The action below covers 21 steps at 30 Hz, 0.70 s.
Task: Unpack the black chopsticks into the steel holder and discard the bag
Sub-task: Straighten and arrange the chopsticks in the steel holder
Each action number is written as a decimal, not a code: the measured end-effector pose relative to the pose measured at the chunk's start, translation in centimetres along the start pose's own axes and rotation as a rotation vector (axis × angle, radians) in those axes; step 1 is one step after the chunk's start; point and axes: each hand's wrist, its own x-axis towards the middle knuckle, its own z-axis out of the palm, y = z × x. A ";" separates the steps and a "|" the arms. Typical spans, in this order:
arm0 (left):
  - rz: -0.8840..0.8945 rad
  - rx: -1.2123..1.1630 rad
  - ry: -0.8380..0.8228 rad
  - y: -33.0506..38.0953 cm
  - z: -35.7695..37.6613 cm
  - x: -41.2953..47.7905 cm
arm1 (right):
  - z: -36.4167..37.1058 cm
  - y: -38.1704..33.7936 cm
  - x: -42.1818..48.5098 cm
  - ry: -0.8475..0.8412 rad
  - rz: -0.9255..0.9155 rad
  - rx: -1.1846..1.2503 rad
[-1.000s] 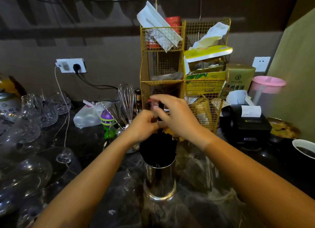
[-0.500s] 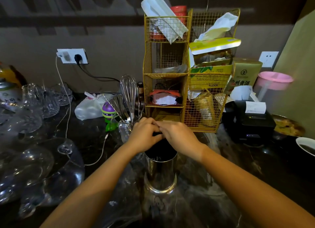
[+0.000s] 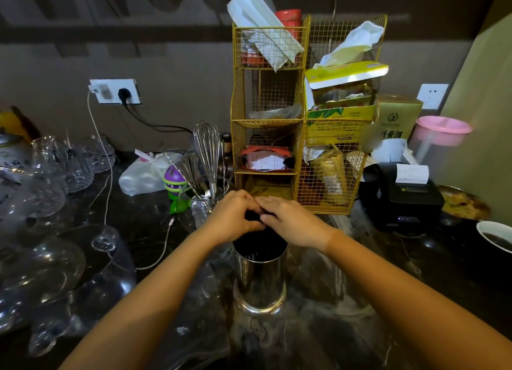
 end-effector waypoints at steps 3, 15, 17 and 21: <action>0.019 -0.069 0.012 0.9 -1.6 0.2 | -1.9 0.3 -0.4 0.118 0.026 0.085; 0.121 0.042 -0.127 4.4 -1.2 1.8 | -3.2 3.1 -2.4 0.059 0.218 0.162; 0.126 0.102 -0.150 4.7 -0.7 2.1 | -2.6 3.4 -2.4 0.056 0.234 0.181; 0.135 0.185 -0.160 5.0 0.1 2.2 | -1.4 3.6 -2.3 0.072 0.256 0.215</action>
